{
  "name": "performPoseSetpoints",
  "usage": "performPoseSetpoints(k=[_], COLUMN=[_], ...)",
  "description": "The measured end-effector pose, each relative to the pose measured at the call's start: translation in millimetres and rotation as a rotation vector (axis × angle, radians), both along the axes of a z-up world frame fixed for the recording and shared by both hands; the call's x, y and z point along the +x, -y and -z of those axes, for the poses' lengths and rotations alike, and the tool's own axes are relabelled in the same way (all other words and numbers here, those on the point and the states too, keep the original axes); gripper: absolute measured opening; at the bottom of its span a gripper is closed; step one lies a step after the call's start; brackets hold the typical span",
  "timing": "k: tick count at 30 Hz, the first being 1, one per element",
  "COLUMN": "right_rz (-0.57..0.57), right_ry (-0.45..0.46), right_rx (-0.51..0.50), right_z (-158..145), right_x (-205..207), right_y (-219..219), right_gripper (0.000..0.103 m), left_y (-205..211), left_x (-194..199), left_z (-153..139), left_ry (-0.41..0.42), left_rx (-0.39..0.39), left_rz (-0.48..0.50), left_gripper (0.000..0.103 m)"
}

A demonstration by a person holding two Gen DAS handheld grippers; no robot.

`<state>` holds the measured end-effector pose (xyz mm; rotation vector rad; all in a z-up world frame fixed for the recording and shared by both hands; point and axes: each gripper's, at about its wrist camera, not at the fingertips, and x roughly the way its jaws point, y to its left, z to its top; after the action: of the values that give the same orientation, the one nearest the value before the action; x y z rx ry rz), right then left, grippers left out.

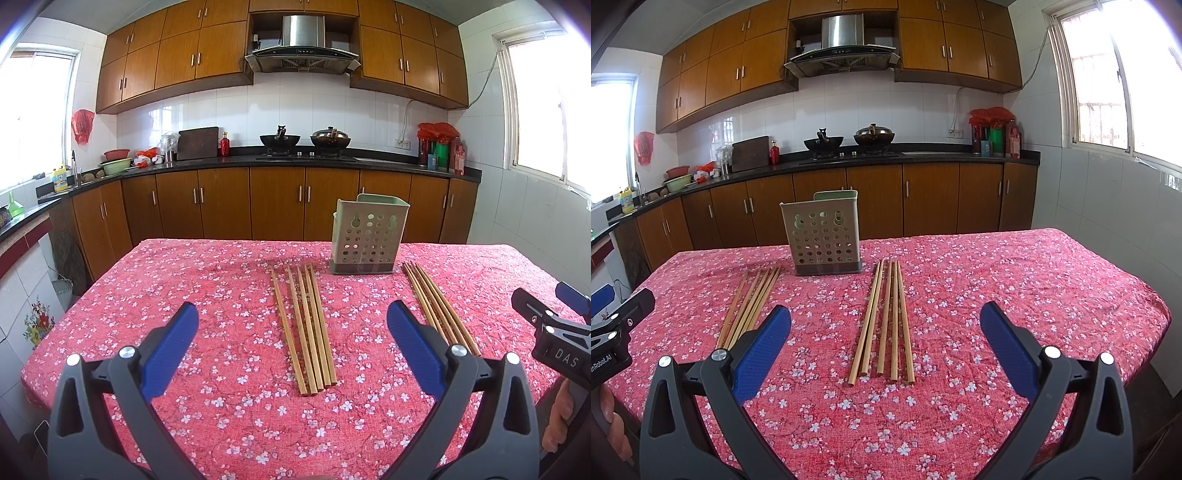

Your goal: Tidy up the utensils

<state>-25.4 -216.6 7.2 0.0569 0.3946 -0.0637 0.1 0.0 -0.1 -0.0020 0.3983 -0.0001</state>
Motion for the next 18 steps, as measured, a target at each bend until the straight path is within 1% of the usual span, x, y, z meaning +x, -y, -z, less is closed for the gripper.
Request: performPoseSetpoints(k=[8,11,14,16,18], right_rz=[0.001,0.001,0.001,0.001,0.002], right_ry=[-0.001,-0.001,-0.003,-0.004,-0.007], right_rx=[0.001,0.001,0.002,0.003,0.006], right_z=[0.6,0.9,1.3,1.7,1.7], right_x=[0.6,0.9,1.2,1.3,-0.2], right_y=[0.1,0.3,0.4,0.4,-0.3], right_gripper=[0.101,0.101,0.101,0.101,0.101], left_y=[0.2,1.2,4.6,5.3,4.7], left_x=[-0.3,-2.5,2.2,3.5,5.8], left_z=[0.0,7.5,4.4,9.7,8.4], left_ry=[-0.003,-0.004,-0.005,-0.007,-0.011], left_rx=[0.0,0.002,0.007,0.01,0.011], left_rz=[-0.001,-0.003,-0.007,-0.01,-0.014], left_gripper=[0.099,0.099,0.099,0.099,0.099])
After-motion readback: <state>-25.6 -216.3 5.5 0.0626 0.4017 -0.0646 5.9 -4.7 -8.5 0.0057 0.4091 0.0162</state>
